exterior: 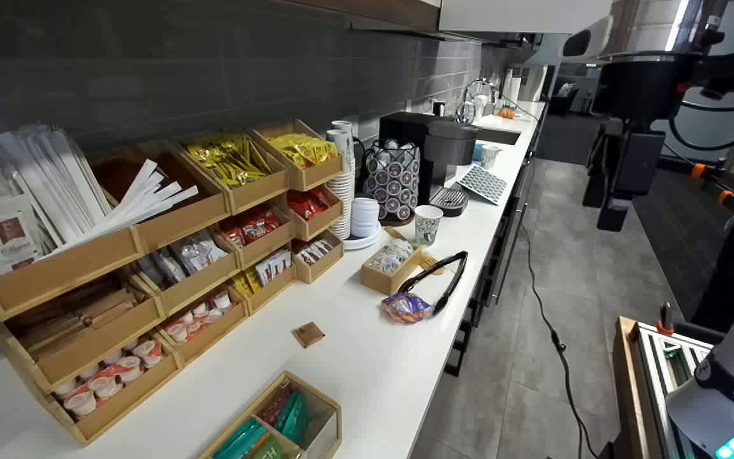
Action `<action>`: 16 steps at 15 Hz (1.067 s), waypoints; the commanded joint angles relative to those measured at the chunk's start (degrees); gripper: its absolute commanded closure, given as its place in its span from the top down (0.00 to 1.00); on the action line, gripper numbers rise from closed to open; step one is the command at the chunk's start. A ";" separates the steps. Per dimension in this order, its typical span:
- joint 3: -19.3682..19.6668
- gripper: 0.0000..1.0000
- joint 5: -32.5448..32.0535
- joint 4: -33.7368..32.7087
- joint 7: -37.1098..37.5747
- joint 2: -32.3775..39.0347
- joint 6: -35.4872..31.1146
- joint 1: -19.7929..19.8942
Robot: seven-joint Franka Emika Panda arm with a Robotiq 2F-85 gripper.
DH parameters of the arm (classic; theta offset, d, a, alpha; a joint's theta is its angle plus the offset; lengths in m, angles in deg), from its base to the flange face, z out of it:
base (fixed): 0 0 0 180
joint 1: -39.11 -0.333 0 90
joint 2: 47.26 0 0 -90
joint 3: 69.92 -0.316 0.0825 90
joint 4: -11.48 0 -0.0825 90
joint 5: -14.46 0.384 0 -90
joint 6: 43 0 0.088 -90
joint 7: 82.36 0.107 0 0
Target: Move the brown sachet, which is on the counter, closer to the other sachets
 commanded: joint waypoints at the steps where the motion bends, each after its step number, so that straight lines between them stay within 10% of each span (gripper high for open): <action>1: -0.44 1.00 0.26 -0.18 -0.29 -0.01 0.24 0.64; 16: -0.44 1.00 0.26 -0.18 -0.29 -0.01 0.24 0.64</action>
